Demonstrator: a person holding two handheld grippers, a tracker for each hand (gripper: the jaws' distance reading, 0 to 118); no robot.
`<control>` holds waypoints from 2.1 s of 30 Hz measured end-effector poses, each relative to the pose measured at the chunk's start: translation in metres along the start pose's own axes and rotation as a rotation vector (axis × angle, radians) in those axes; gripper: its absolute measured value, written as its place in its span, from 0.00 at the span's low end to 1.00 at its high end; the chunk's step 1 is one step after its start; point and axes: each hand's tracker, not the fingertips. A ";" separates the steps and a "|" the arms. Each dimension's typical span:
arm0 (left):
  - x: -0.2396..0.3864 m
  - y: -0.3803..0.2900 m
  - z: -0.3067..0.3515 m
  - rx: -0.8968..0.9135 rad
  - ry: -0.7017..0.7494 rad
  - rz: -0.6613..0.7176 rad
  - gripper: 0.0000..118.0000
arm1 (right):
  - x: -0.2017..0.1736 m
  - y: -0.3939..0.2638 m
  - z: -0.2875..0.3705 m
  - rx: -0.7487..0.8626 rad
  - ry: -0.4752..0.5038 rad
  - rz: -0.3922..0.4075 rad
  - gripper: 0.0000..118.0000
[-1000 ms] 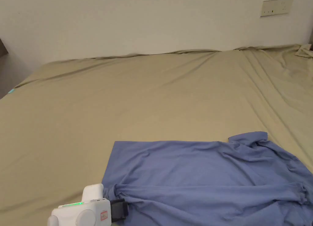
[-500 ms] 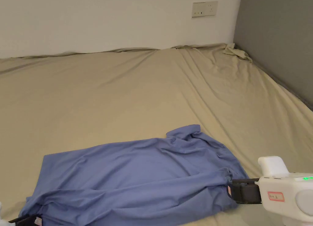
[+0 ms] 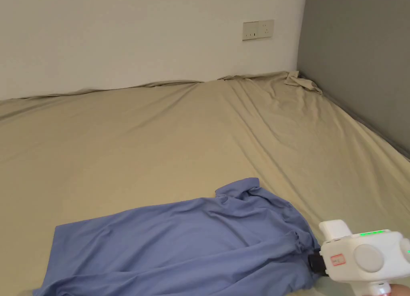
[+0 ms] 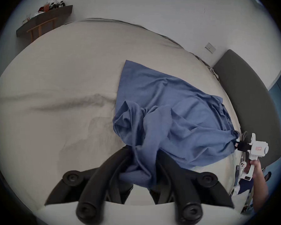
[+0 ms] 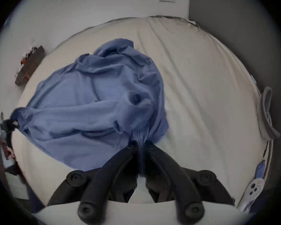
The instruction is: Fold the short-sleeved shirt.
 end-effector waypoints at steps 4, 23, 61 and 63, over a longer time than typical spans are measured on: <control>-0.001 -0.002 0.023 -0.008 -0.071 0.018 0.09 | 0.016 -0.002 0.039 -0.036 0.054 -0.046 0.06; -0.043 -0.096 0.070 -0.218 -0.010 -0.045 0.09 | -0.008 -0.117 0.093 -0.240 -0.028 0.025 0.05; -0.009 0.053 -0.078 0.070 0.314 -0.281 1.00 | -0.070 -0.059 0.135 0.217 0.238 -0.049 0.02; -0.014 0.058 -0.103 0.002 0.393 -0.248 0.90 | -0.068 -0.059 0.136 0.214 0.208 -0.052 0.02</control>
